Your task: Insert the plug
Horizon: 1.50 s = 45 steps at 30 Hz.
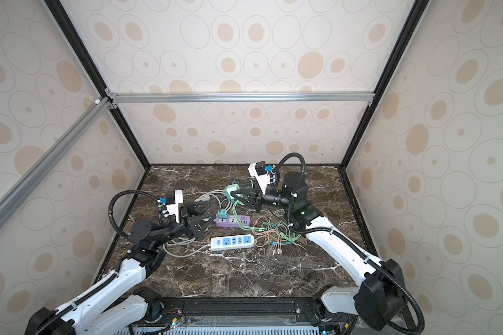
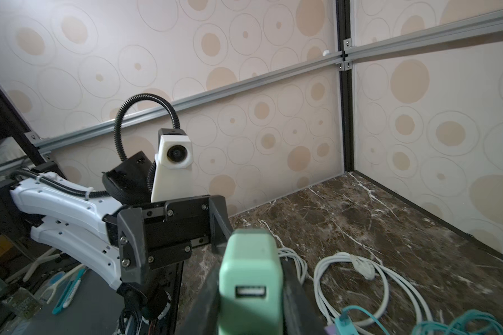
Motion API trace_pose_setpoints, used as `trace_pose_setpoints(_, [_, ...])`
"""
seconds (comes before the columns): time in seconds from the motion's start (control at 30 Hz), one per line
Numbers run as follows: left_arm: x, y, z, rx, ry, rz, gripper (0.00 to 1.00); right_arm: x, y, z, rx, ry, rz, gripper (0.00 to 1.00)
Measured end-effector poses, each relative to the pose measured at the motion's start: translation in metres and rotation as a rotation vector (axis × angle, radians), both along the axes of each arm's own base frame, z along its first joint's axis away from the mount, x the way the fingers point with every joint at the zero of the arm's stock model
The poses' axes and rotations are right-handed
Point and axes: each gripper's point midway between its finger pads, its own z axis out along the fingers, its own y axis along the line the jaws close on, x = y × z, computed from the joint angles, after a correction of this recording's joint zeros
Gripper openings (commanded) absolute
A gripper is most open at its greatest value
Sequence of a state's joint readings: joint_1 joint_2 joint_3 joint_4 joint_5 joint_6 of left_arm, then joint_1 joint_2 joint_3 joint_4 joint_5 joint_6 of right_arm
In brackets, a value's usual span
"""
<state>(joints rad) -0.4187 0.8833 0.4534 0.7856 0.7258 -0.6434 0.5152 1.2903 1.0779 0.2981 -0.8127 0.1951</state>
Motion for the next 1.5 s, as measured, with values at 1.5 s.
trace_pose_setpoints(1.5, [0.085, 0.066, -0.239, 0.385, 0.729, 0.451, 0.43, 0.135, -0.007, -0.225, -0.728, 0.168, 0.049, 0.16])
